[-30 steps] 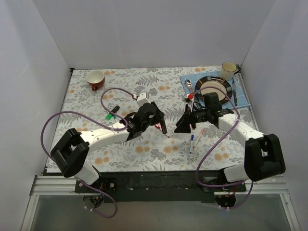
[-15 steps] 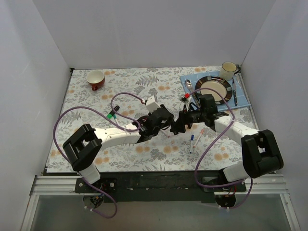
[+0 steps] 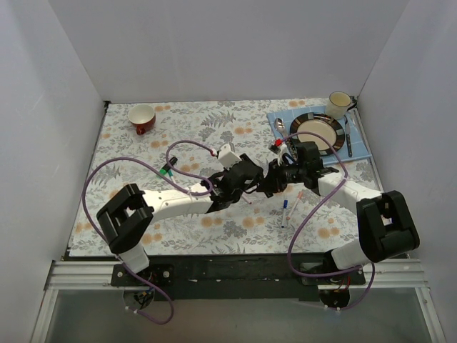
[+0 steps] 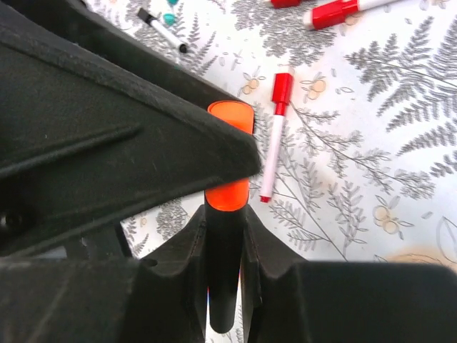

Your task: Open the pen caps

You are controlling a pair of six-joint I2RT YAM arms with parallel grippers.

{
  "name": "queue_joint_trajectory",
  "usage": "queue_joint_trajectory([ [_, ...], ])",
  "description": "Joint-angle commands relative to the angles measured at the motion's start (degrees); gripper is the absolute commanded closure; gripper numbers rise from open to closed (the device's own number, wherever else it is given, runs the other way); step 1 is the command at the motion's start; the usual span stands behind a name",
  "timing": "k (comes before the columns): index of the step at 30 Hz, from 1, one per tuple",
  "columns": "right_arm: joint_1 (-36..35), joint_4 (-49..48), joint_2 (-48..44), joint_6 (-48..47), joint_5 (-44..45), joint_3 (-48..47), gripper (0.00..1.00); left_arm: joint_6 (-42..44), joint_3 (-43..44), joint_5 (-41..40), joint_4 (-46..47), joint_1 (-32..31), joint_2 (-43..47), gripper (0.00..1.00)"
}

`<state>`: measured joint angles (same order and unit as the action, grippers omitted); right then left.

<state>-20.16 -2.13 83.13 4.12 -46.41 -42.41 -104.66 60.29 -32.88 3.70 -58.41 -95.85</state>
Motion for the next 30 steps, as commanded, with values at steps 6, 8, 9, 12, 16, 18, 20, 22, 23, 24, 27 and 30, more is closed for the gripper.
queue_joint_trajectory([
  [6, -0.5, -1.3, -1.6, -2.6, -9.2, -1.4, 0.99, 0.2, -5.8, 2.2, 4.5, -0.2, 7.8, 0.30],
  [8, 0.4, -0.9, -1.7, -3.8, -12.5, -1.5, 0.99, 3.0, -8.9, 4.4, 8.4, -0.2, 10.0, 0.24],
  [9, 0.9, 0.3, -1.7, -3.9, -13.8, -1.7, 0.99, 4.4, -10.5, 5.7, 10.3, 0.1, 11.0, 0.23],
  [12, 2.9, 2.0, -1.3, -11.4, -20.8, -2.1, 0.99, 9.5, -17.3, 13.0, 19.9, 1.1, 15.1, 0.17],
  [16, 4.2, 7.4, -0.5, -16.1, -27.1, -2.9, 0.99, 13.0, -23.6, 23.0, 33.0, 3.3, 18.5, 0.13],
  [18, 4.2, 9.9, 0.3, -20.4, -29.9, -3.7, 0.99, 13.7, -25.4, 27.7, 37.1, 5.2, 18.4, 0.13],
  [20, 4.2, 10.8, 0.5, -21.4, -31.9, -3.8, 0.99, 14.0, -26.0, 34.8, 41.5, 6.2, 17.9, 0.14],
  [22, 4.2, 11.2, 0.8, -21.9, -33.9, -3.8, 0.99, 14.3, -26.8, 40.4, 46.5, 7.4, 16.7, 0.14],
  [23, 4.2, 11.2, 0.8, -21.8, -34.9, -3.8, 0.99, 14.6, -26.8, 41.9, 47.4, 7.7, 16.1, 0.14],
  [24, 4.1, 11.2, 0.9, -21.8, -35.8, -3.7, 0.99, 15.2, -26.5, 43.2, 48.2, 8.0, 15.5, 0.15],
  [27, 4.1, 11.0, 1.3, -21.4, -36.6, -3.6, 0.99, 16.5, -26.8, 46.5, 52.3, 8.2, 13.8, 0.16],
  [30, 4.1, 10.8, 1.8, -21.3, -39.1, -3.7, 0.99, 16.9, -27.3, 48.7, 55.1, 8.3, 11.7, 0.18],
])
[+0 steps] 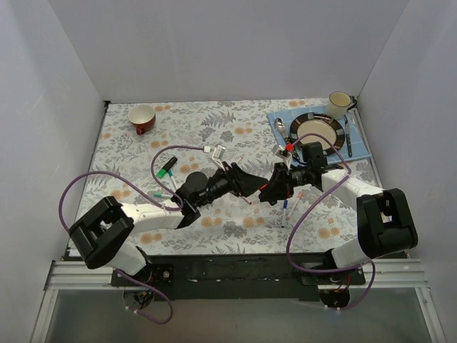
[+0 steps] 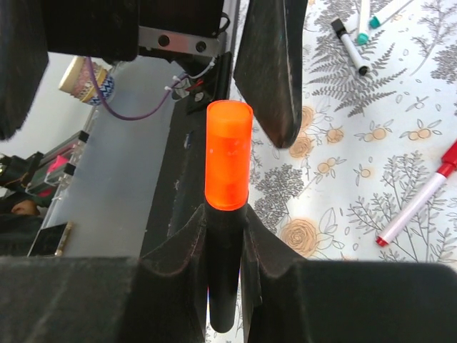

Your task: Open the pen caps

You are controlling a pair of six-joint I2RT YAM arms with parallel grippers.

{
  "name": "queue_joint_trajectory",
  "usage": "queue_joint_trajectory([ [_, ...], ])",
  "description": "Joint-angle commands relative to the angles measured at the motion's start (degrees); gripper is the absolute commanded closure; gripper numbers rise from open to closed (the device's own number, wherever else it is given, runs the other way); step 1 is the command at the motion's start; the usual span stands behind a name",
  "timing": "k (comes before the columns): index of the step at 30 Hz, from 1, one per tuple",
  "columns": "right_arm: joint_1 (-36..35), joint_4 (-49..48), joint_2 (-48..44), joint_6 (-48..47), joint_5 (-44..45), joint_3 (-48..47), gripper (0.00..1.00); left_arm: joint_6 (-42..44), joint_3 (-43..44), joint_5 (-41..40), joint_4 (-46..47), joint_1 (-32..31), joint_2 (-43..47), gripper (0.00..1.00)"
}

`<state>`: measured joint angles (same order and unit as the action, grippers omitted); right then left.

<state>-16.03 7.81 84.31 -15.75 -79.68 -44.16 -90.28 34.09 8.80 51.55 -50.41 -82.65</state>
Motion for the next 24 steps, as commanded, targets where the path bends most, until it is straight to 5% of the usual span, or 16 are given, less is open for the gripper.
queue_joint_trajectory([
  [1, -0.1, 1.0, 0.7, -1.3, -6.1, -2.0, 0.99, 2.8, -1.0, 7.6, 7.9, 0.3, -1.8, 0.18],
  [10, -0.8, -0.7, 0.9, 0.2, -7.2, -1.7, 0.99, 2.6, -0.2, 11.1, 12.8, 0.5, -6.0, 0.38],
  [16, -0.8, -1.0, 0.5, 0.5, -6.7, -1.5, 0.99, 2.2, 0.5, 10.1, 14.4, 0.7, -7.2, 0.74],
  [24, -0.8, -1.3, 0.3, 1.1, -5.3, -1.5, 0.99, 3.0, -1.5, 4.9, 15.8, 0.6, -5.1, 1.00],
])
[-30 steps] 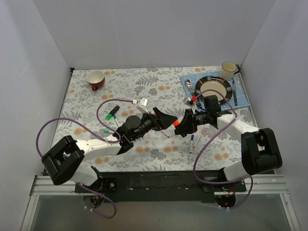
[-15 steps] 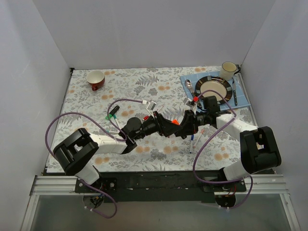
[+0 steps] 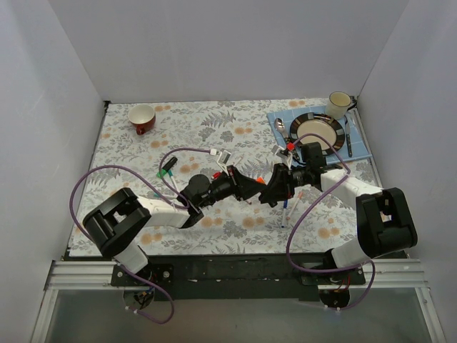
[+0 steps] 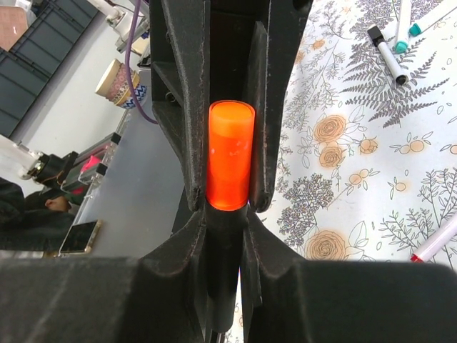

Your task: Open the pen caps

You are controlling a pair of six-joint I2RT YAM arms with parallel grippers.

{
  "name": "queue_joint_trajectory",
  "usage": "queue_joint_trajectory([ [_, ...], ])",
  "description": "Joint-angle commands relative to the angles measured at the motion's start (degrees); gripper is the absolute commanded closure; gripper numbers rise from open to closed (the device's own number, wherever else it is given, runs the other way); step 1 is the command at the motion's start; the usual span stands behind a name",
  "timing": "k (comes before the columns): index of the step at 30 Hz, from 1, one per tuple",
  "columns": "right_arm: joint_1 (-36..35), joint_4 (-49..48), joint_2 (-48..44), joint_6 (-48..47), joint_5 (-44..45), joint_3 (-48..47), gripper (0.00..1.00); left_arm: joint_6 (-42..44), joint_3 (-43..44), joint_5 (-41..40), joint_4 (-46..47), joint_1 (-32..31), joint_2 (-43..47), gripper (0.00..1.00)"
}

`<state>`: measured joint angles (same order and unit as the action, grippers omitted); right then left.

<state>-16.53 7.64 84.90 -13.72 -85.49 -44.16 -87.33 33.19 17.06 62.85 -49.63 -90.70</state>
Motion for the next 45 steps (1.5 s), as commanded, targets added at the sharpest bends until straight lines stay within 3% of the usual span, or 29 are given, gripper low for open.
queue_joint_trajectory([
  [1, -0.3, -1.0, -0.1, -0.7, 0.7, -1.5, 0.99, 0.3, -1.3, -4.1, 4.7, -0.2, 3.6, 1.00],
  [7, -0.3, -1.5, 0.6, -0.1, 1.3, -1.0, 0.99, 0.9, -2.3, -7.5, 6.0, 2.2, 8.4, 1.00],
  [14, -0.9, -1.6, 1.5, 0.2, 0.7, -0.9, 0.99, -4.6, -0.1, -2.1, 9.9, 11.9, 9.1, 1.00],
  [25, -1.0, -0.8, 1.9, -0.3, 0.9, -1.5, 0.99, -6.7, 3.7, 2.4, 9.1, 20.0, 9.5, 1.00],
  [28, -1.0, 6.2, 1.2, -6.0, 5.2, -3.6, 0.99, -2.4, 4.7, 2.1, 0.5, 21.7, 10.9, 1.00],
  [29, -1.0, 8.1, 0.8, -7.7, 7.3, -5.1, 0.99, -0.8, 5.7, 1.3, -6.1, 23.1, 10.7, 1.00],
  [31, -1.0, 10.4, -1.0, -9.1, 14.9, -5.8, 0.99, -0.1, 7.0, 1.3, -12.2, 25.3, 9.6, 1.00],
  [36, -0.7, 9.5, -7.3, -9.5, 27.7, -5.6, 0.99, -1.2, 14.6, 4.6, -30.9, 35.0, 0.1, 0.98],
  [45, 3.1, 7.8, -15.6, -8.8, 33.8, -4.4, 0.99, 8.6, 33.7, 0.9, -56.8, 38.6, -17.5, 0.93],
])
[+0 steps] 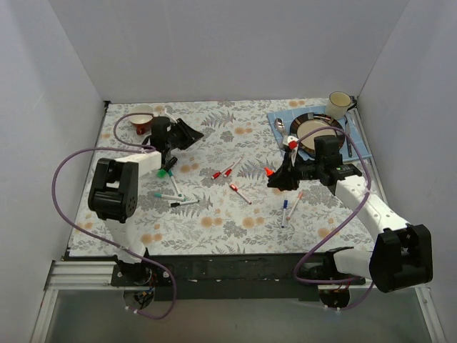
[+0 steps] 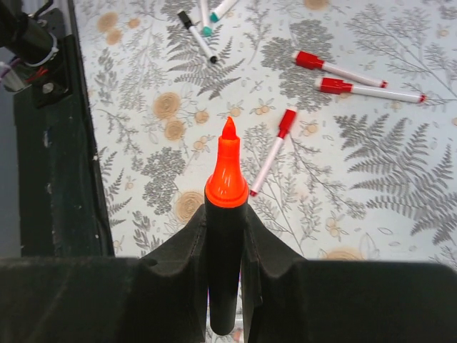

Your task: Open the pen caps

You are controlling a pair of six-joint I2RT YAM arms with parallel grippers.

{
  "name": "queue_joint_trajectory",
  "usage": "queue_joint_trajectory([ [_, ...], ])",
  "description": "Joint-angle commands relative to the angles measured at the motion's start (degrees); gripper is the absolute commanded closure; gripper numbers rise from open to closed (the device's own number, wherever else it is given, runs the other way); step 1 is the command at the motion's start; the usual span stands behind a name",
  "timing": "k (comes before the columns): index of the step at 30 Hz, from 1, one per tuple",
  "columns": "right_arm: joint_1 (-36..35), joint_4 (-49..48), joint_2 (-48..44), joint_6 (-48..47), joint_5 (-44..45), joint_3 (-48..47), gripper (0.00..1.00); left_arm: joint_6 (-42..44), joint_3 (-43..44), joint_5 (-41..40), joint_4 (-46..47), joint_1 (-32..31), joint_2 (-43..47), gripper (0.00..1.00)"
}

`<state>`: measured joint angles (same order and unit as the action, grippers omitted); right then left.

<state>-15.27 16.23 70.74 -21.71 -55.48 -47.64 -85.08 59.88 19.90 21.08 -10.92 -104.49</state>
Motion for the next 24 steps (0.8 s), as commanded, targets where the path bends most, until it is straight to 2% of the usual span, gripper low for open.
queue_joint_trajectory([
  [1, 2.2, -0.6, -1.6, -0.6, 3.7, -1.0, 0.99, 7.3, 10.1, -2.8, -16.5, 0.0, -5.3, 0.93],
  [8, 3.6, -0.3, -2.0, -0.6, 3.8, -1.1, 0.99, 13.6, 20.9, -7.6, -26.5, 0.3, -15.3, 0.86],
  [15, 4.4, 0.0, -1.6, -1.0, 4.2, -1.1, 0.99, 16.0, 28.8, -9.4, -31.6, 0.3, -21.5, 0.67],
  [16, 4.7, 0.0, -1.6, -1.0, 4.3, -1.1, 0.99, 16.1, 29.2, -9.4, -32.1, 0.3, -21.5, 0.61],
  [19, 5.7, 0.2, -1.4, -1.0, 4.6, -1.1, 0.99, 17.0, 29.9, -10.5, -32.5, 0.3, -20.9, 0.53],
  [24, 8.0, 1.0, -1.4, -1.8, 10.6, -1.6, 0.99, 19.0, 27.6, -11.6, -33.0, 0.3, -15.2, 0.51],
])
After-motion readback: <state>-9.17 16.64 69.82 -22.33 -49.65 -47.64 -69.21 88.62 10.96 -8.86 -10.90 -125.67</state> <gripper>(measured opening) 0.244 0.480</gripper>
